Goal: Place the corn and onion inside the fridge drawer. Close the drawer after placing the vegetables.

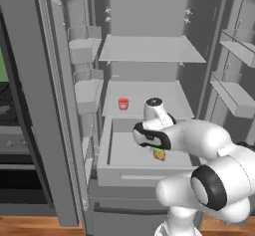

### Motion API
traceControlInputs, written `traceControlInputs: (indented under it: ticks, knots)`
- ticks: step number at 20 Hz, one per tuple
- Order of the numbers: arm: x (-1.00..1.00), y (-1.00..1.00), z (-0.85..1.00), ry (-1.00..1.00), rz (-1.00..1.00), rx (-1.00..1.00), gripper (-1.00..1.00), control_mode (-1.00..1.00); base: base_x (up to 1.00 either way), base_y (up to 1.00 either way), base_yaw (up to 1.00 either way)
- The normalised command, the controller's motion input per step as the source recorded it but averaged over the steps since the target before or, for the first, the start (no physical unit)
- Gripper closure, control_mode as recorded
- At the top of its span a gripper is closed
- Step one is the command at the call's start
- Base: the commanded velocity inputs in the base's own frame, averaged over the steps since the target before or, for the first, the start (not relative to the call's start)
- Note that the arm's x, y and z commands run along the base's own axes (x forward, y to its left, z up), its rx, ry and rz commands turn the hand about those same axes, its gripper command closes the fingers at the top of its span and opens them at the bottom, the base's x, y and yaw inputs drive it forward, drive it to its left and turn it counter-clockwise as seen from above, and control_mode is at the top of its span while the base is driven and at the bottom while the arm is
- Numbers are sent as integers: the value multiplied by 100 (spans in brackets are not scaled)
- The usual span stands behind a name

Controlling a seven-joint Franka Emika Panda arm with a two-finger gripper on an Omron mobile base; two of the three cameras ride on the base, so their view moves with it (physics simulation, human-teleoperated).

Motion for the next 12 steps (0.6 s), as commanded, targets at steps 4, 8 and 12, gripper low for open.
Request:
traceControlInputs:
  ticks: [4,8,12]
  knots:
    - [-9,52,-22,4,3,0,100,-100,0,0,0]
    - [0,51,-19,6,1,-1,100,-100,0,0,0]
    - [0,29,-29,3,4,0,100,-100,0,0,0]
